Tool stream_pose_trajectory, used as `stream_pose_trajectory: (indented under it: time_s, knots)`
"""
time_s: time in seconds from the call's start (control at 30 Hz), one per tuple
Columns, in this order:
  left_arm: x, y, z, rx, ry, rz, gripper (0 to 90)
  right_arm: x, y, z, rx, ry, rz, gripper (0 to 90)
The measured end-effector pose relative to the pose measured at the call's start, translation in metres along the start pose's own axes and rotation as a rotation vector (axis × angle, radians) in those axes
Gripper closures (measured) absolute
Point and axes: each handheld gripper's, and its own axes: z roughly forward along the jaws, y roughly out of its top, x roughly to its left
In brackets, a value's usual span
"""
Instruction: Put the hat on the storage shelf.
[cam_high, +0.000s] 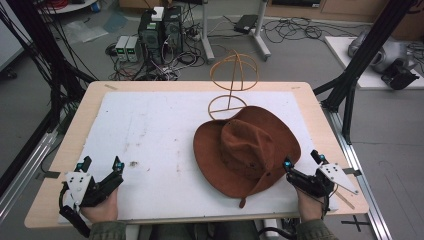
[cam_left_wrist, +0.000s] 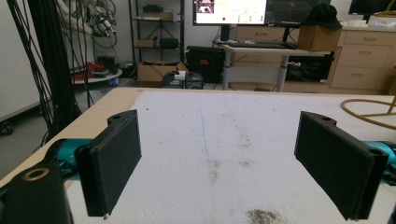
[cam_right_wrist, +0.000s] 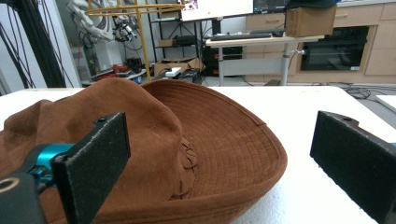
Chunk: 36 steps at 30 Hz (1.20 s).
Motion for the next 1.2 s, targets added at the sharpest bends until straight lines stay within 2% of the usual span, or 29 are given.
stream_pose_trajectory:
  time_s: [0.5,0.87,1.07,1.1,1.2]
  knots:
    - [0.000,0.000,0.001,0.006,-0.001,-0.004,14.9,0.000,0.000,0.000,-0.003,0.001,-0.002,3.9]
    - [0.001,-0.001,0.001,0.005,-0.006,-0.015,14.8,0.002,0.001,0.000,0.006,0.029,0.011,3.8]
    - [0.001,-0.001,0.001,0.008,-0.006,-0.016,14.9,0.008,0.002,0.005,0.024,0.073,0.028,3.7]
    - [0.001,-0.001,0.001,0.010,-0.006,-0.015,14.9,0.011,0.002,0.008,0.029,0.096,0.020,3.6]
    - [0.001,0.000,0.001,0.008,-0.005,-0.016,14.9,0.016,0.003,0.010,0.038,0.119,-0.015,3.3]
